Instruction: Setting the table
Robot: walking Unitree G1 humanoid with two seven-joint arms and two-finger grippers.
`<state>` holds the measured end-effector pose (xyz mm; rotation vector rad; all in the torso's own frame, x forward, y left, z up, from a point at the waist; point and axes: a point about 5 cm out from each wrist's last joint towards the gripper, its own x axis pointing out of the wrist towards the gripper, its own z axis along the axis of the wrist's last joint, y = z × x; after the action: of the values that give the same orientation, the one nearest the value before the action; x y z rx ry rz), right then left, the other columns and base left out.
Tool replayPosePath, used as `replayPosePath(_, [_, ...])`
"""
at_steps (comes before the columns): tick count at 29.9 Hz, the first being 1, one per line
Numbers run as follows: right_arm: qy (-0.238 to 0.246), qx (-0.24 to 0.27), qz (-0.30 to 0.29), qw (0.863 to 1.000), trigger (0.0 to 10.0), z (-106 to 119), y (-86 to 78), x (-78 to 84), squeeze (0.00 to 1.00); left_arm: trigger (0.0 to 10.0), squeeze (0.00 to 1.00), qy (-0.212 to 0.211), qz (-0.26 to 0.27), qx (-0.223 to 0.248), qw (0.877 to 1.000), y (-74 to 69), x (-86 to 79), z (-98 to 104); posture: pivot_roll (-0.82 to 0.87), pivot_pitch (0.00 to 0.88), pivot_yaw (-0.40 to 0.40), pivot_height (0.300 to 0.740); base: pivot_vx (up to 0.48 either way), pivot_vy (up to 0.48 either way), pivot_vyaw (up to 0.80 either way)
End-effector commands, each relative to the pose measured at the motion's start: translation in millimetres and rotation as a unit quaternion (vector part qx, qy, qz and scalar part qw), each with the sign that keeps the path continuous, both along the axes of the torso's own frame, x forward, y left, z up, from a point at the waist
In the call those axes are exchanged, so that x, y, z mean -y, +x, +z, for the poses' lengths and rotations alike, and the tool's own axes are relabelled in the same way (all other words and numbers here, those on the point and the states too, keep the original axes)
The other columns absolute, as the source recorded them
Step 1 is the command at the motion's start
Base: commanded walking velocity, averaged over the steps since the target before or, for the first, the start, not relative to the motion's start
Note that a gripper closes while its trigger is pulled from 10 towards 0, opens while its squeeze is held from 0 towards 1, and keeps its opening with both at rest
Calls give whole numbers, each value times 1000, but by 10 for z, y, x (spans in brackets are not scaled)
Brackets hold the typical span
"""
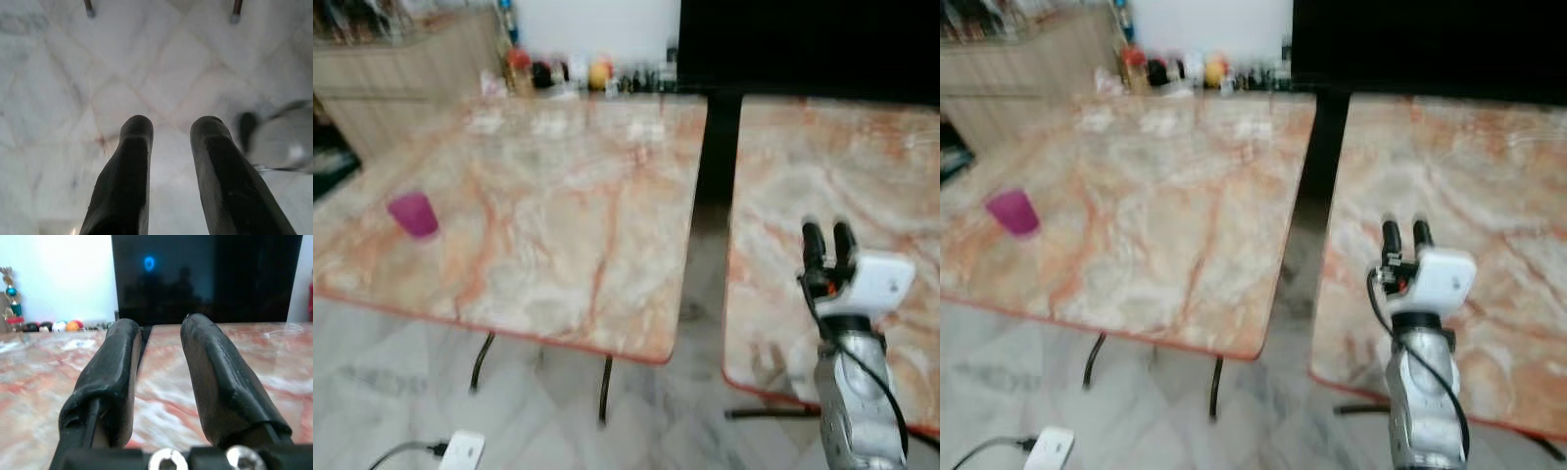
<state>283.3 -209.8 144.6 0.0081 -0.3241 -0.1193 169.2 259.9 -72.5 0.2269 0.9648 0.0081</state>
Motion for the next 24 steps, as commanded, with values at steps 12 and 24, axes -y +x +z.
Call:
replayPosePath(12, [8, 7, 13, 1000, 10000, 39, 36, -100, 0, 10000, 0, 1, 10, 4, 1000, 0, 20, -8, 34, 0, 14, 740, 0, 480, 0])
replayPosePath(24, [9, 6, 18, 1000, 10000, 43, 56, -137, 0, 10000, 0, 3, 14, 5, 1000, -3, -9, 1, 36, 0, 12, 740, 0, 480, 0])
